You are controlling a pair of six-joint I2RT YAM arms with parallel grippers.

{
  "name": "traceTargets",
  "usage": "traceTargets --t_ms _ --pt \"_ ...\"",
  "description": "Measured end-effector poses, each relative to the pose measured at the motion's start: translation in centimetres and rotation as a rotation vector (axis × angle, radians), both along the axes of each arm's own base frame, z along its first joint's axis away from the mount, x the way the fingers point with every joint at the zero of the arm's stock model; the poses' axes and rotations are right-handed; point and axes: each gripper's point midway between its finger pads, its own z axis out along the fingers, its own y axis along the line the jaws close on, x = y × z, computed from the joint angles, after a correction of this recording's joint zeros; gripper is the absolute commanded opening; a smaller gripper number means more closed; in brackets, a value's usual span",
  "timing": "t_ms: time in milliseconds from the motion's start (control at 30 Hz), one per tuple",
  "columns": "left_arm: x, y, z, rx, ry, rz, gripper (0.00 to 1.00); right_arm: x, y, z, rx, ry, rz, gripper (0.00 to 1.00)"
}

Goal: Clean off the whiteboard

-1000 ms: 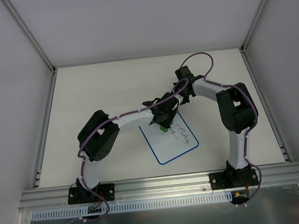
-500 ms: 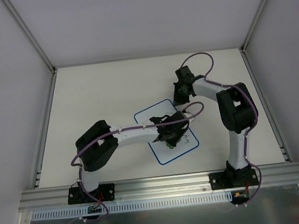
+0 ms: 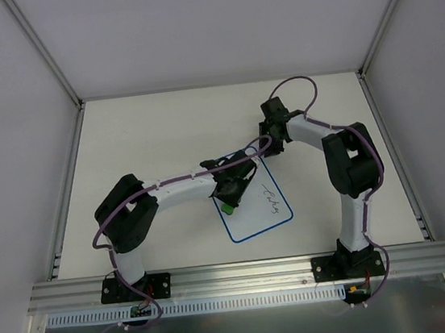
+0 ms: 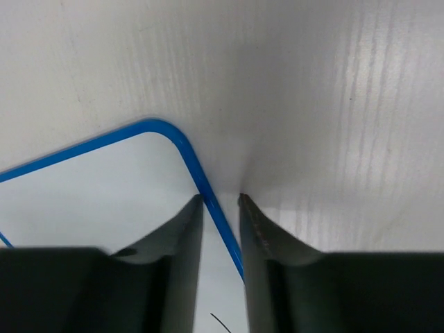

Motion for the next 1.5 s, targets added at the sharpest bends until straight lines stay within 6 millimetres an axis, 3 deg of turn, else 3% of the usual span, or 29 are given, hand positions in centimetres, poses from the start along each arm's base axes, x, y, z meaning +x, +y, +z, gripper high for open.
traceTargets --t_ms 33,67,167,300,433,500,533,667,800,967,1067,1133,1200,1300,1500 --pt "0.6 0.4 0.1 0.004 -0.002 0.021 0.00 0.0 -0.1 0.0 -0.008 -0.002 -0.004 0.44" --pt "1.4 0.8 0.3 0.006 -0.006 0.046 0.00 0.1 -0.4 0.2 -0.020 -0.008 -0.004 0.58" --pt "3.6 0.4 0.9 -0.010 -0.026 0.087 0.02 -0.1 -1.7 0.8 -0.067 -0.013 -0.010 0.79" --pt "5.6 -1.6 1.4 -0.038 -0.052 0.095 0.09 -0.1 -3.6 3.1 -0.106 -0.050 -0.021 0.82" --pt "6.5 -2.5 0.6 -0.033 -0.053 0.098 0.46 -0.9 -4.9 6.6 -0.115 -0.123 -0.024 0.81" --pt "6.5 -2.5 0.0 -0.023 -0.046 0.101 0.57 -1.5 -5.2 8.0 -0.109 -0.151 -0.021 0.82" --pt "6.5 -2.4 -0.1 -0.019 -0.043 0.104 0.70 -1.8 -5.3 8.4 -0.106 -0.159 -0.021 0.81" --pt "6.7 -2.2 -0.1 -0.014 -0.045 0.117 0.92 -3.4 -5.6 8.7 -0.106 -0.159 -0.015 0.81" --pt "7.1 -1.8 0.8 -0.030 -0.058 0.147 0.97 -5.2 -4.9 7.7 -0.119 -0.127 0.015 0.80" --pt "8.1 2.0 6.1 -0.132 -0.120 0.278 0.97 -7.1 -1.5 7.5 -0.121 -0.125 0.083 0.80" --pt "9.0 6.4 9.3 -0.211 -0.166 0.414 0.97 -8.5 1.2 7.5 -0.119 -0.133 0.114 0.81" --pt "8.9 9.5 9.8 -0.228 -0.178 0.493 0.97 -9.1 3.0 7.6 -0.111 -0.136 0.121 0.81" --pt "8.2 12.2 9.1 -0.220 -0.168 0.559 0.97 -9.3 4.9 7.5 -0.097 -0.134 0.115 0.81" --pt "6.2 14.4 6.9 -0.181 -0.118 0.608 0.97 -9.4 7.1 6.7 -0.087 -0.114 0.101 0.81" --pt "2.6 16.6 3.1 -0.122 -0.018 0.663 0.97 -10.6 9.7 3.7 -0.104 -0.033 0.055 0.77"
